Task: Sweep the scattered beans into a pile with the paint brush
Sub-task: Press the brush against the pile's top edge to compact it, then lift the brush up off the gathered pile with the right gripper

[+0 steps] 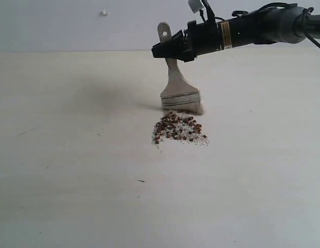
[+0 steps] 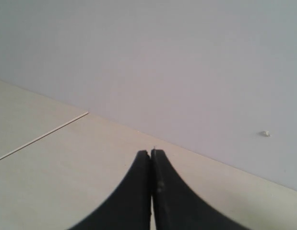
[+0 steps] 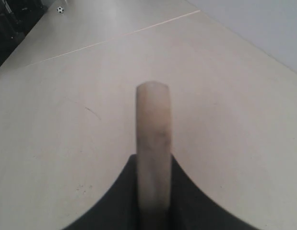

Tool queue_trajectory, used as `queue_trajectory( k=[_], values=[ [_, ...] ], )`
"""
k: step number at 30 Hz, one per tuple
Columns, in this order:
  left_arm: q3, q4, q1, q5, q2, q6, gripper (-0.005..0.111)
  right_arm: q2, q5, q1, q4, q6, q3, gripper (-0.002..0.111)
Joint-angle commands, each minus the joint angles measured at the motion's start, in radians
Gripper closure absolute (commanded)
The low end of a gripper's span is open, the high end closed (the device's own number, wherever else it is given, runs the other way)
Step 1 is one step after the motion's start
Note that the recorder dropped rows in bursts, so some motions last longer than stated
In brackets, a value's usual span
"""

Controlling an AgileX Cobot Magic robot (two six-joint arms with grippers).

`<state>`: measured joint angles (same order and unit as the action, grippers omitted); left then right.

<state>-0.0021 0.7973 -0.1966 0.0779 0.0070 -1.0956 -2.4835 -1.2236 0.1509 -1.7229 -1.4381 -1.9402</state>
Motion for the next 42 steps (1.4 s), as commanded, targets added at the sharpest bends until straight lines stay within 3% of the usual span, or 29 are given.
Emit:
queue_trajectory(
  k=[1, 11, 21, 35, 42],
  values=[
    [0.002, 0.004, 0.001, 0.003, -0.007, -0.002, 0.107, 0.016, 0.003, 0.011, -0.021, -0.048, -0.001, 0.108],
    [0.002, 0.004, 0.001, 0.003, -0.007, -0.002, 0.107, 0.039, 0.003, 0.011, -0.021, -0.158, -0.001, 0.108],
    [0.002, 0.004, 0.001, 0.003, -0.007, -0.002, 0.107, 0.067, 0.003, 0.011, -0.021, -0.146, -0.001, 0.108],
    [0.002, 0.004, 0.001, 0.003, -0.007, -0.002, 0.107, 0.168, 0.003, -0.05, -0.021, -0.244, -0.001, 0.108],
    [0.002, 0.004, 0.001, 0.003, -0.007, -0.002, 0.107, 0.2, 0.003, -0.096, -0.021, -0.266, 0.125, 0.108]
  ],
)
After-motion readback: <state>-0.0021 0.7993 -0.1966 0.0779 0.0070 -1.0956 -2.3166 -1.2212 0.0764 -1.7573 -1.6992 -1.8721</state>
